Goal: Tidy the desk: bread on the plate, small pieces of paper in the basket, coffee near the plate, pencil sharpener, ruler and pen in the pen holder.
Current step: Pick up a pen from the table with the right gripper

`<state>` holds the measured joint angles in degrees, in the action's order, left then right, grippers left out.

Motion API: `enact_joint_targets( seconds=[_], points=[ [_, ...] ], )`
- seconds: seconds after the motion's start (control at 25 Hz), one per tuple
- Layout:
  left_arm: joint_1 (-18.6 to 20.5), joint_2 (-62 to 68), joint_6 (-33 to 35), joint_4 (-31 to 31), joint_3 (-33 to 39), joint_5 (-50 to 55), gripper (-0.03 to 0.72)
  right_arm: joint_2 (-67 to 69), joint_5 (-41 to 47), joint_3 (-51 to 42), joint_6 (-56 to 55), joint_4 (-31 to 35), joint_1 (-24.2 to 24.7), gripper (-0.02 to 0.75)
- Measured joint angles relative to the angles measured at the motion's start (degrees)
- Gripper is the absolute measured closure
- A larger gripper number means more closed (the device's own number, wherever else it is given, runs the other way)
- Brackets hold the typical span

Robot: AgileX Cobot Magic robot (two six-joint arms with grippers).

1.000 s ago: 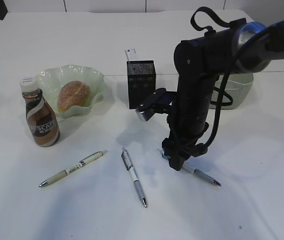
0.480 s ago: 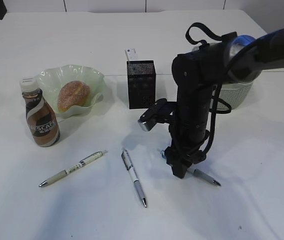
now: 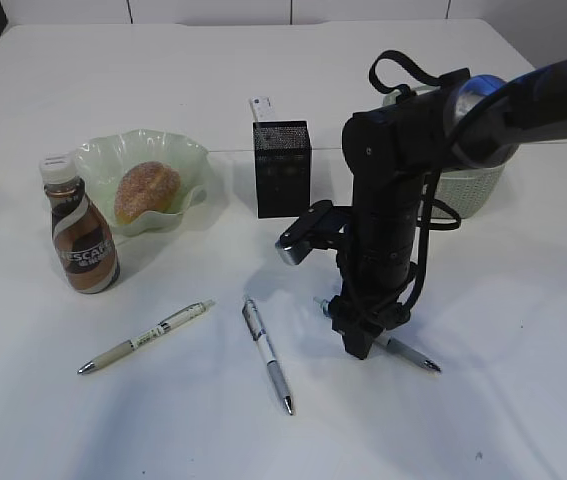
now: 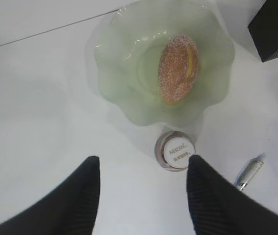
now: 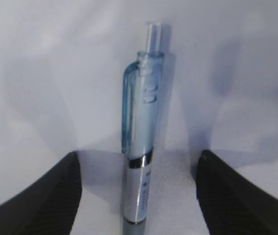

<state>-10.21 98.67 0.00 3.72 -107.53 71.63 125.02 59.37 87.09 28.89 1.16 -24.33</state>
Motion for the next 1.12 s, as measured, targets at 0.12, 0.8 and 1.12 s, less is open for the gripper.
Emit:
enact_joint_targets(
  seconds=[0.12,0.8,1.12],
  points=[
    [0.00,0.00,0.00,0.10,0.00,0.00,0.294,0.10,-0.07,0.00,0.00,0.00,0.00,0.169],
    [0.00,0.00,0.00,0.17,0.00,0.00,0.294,0.93,-0.35,0.99,-0.97,-0.67,0.00,0.579],
    [0.00,0.00,0.00,0.17,0.00,0.00,0.305,0.93,0.03,1.08,-5.42,-0.36,0.00,0.631]
  ],
)
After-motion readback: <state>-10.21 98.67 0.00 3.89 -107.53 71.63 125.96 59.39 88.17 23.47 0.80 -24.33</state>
